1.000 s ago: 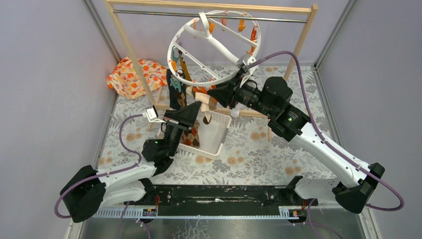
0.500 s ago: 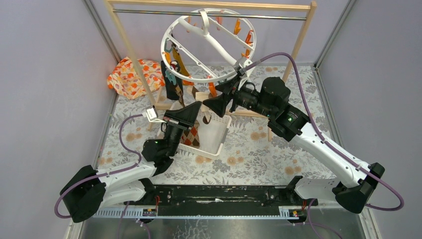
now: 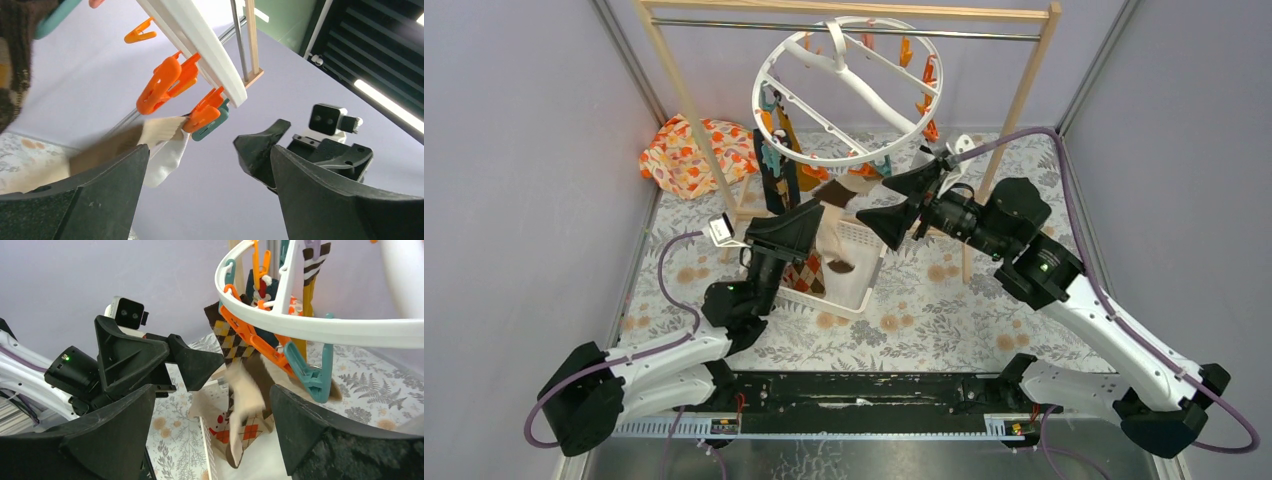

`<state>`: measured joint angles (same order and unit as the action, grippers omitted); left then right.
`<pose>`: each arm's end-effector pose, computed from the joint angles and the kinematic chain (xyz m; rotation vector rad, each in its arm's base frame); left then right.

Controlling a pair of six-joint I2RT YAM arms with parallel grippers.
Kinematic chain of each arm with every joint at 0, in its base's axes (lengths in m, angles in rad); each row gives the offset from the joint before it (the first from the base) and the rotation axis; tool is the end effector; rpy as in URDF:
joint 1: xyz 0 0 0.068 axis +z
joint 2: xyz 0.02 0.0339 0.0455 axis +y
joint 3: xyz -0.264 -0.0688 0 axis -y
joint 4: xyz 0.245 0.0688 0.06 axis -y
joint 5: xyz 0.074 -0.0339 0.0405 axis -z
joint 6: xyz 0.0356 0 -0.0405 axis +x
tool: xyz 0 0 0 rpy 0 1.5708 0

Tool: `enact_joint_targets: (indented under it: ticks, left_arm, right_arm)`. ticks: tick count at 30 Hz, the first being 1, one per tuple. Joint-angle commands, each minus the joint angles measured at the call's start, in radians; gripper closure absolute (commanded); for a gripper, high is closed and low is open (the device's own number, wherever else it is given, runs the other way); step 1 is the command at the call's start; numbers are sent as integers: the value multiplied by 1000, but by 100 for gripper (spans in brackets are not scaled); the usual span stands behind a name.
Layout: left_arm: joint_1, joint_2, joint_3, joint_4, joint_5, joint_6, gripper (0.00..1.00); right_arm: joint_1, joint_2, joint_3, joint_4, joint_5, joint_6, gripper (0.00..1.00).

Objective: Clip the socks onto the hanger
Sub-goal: Clamp the sock onto the hanger, then reset both arms

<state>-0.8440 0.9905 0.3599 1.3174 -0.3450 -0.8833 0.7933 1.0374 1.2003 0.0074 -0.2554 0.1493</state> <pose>0.1363 -0.1352 0.3064 -0.3735 0.9562 -1.4386 0.1512 0.1664 0.4581 -0.6725 1.3134 0.9528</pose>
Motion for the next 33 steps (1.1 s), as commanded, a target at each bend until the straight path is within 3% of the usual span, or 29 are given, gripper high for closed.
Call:
enact_joint_targets:
  ticks: [1, 7, 16, 19, 24, 27, 33]
  left_arm:
    - [-4, -47, -4, -135, -45, 13, 1]
    - [-4, -94, 133, -650, -64, 86, 1]
    - [-4, -196, 98, -830, -115, 306, 1]
    - [-4, -203, 35, -695, -101, 435, 1]
    - [-4, -125, -90, -255, 24, 657, 1]
    - [2, -49, -84, -155, 81, 744, 1]
    - [72, 29, -5, -119, 199, 813, 1]
  right_arm:
    - [3, -57, -13, 5, 65, -23, 9]
    - [2, -112, -54, -1, 147, -40, 9]
    - [2, -166, -126, -18, 243, -36, 13]
    - [3, -153, -133, -18, 223, -20, 13]
    - [3, -125, -139, 39, 196, 1, 14]
    - [2, -117, -137, 41, 189, 3, 15]
    - [2, -107, -104, 1, 202, -21, 15]
